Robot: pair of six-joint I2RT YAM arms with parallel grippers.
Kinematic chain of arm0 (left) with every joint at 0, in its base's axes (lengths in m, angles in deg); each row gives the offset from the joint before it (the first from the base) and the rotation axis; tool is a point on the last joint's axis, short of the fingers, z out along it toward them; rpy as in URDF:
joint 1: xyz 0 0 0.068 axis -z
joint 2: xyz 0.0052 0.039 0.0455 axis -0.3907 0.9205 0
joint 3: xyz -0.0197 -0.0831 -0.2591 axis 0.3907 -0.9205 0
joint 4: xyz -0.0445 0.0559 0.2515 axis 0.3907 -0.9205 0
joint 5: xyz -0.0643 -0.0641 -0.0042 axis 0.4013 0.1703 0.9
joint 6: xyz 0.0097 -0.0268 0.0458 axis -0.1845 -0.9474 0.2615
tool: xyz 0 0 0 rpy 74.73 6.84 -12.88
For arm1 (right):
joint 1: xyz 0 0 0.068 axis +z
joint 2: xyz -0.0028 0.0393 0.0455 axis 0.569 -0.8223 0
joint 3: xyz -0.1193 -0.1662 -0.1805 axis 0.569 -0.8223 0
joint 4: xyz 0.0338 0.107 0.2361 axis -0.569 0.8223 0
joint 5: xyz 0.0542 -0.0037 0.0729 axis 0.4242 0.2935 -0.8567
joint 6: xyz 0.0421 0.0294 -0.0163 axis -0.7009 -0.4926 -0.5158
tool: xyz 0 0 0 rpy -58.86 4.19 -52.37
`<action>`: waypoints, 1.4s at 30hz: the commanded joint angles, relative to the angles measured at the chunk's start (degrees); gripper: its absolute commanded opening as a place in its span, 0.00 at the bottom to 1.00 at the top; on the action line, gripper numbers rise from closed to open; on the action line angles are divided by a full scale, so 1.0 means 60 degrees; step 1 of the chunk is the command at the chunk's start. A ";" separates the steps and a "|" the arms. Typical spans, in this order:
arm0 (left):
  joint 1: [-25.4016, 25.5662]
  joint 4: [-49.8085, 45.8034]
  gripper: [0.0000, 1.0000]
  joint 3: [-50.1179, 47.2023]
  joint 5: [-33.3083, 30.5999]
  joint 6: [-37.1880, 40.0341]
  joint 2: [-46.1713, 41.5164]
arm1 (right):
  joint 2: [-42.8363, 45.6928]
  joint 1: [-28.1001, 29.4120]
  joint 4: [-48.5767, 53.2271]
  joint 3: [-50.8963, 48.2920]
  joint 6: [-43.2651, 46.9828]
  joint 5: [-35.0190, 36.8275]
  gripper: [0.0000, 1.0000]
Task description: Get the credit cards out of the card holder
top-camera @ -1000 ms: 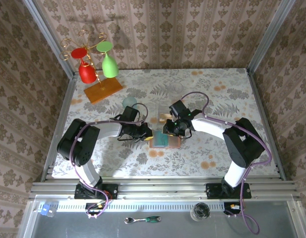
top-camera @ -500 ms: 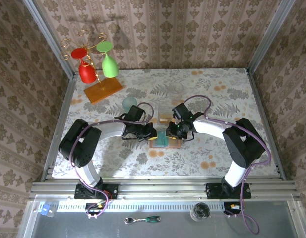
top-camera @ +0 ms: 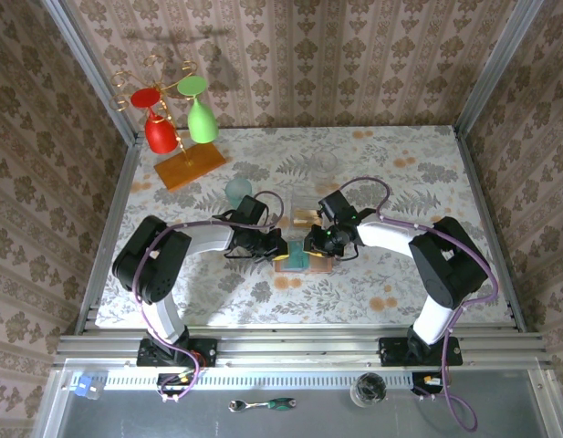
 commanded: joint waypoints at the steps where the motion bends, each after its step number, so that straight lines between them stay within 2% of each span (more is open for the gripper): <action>1: -0.0083 -0.0691 0.02 0.0104 -0.0241 0.0269 0.0150 | -0.0203 -0.0048 -0.0208 -0.0201 -0.0145 -0.0327 0.21; 15: -0.0098 -0.0719 0.02 0.0174 -0.0233 0.0268 0.0179 | -0.0386 -0.0106 -0.1155 -0.0484 -0.0454 -0.1147 0.21; 29: -0.0098 -0.0765 0.02 0.0207 -0.0241 0.0268 0.0179 | -0.0501 -0.0194 -0.1430 -0.0713 -0.0588 -0.1372 0.21; 42: -0.0086 -0.0765 0.02 0.0204 -0.0237 0.0267 0.0194 | -0.0358 -0.0282 -0.1929 -0.0979 -0.0791 -0.1573 0.13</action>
